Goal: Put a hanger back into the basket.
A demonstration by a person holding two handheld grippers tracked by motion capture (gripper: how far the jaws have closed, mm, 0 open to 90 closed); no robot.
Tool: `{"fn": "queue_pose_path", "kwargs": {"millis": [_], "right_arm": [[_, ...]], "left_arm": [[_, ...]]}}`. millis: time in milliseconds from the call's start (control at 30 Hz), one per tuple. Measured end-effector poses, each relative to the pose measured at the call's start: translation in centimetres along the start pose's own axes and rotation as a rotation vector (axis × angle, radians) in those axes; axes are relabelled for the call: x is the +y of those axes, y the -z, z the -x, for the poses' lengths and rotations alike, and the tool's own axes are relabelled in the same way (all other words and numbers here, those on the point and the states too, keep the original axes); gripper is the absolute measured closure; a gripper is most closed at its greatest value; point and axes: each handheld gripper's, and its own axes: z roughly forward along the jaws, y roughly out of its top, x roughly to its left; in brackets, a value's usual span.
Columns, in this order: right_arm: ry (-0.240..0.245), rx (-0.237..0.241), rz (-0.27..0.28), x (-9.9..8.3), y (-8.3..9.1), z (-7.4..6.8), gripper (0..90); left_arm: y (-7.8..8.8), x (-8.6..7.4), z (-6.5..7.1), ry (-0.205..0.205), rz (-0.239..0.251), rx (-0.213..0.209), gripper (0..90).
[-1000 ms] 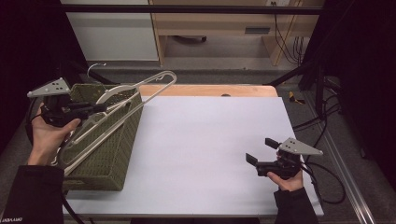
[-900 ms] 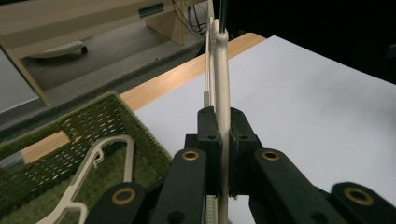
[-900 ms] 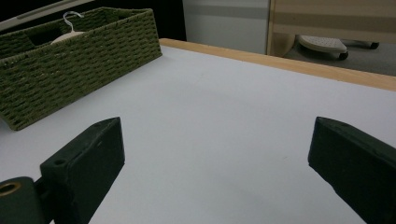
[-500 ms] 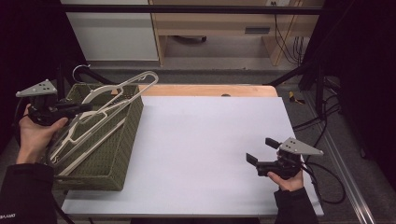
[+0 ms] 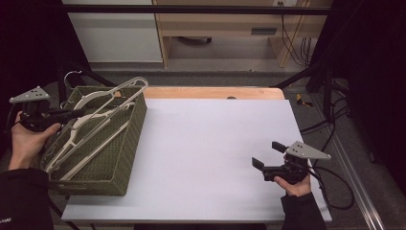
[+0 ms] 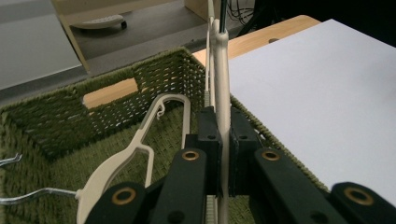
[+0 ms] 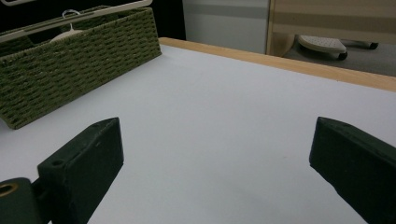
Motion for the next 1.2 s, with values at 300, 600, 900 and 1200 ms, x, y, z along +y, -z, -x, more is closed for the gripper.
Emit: {"fn": "queue_pose_path", "kwargs": {"millis": [300, 600, 900, 1200], "right_arm": [[0.003, 0.004, 0.001, 0.0, 0.0, 0.0, 3.6], [0.003, 0.001, -0.002, 0.0, 0.0, 0.0, 3.6], [0.005, 0.002, -0.001, 0.0, 0.1, 0.0, 3.6], [0.003, 0.005, -0.003, 0.1, 0.0, -0.1, 3.5]], "left_arm": [[0.1, -1.4, -1.2, 0.041, -0.007, 0.008, 85.8], [0.2, -2.8, -2.0, 0.073, -0.015, 0.022, 85.9], [-2.3, -4.1, -1.6, 0.108, -0.110, 0.014, 85.8], [-3.9, -5.9, -1.7, 0.172, -0.149, 0.092, 83.8]]}}
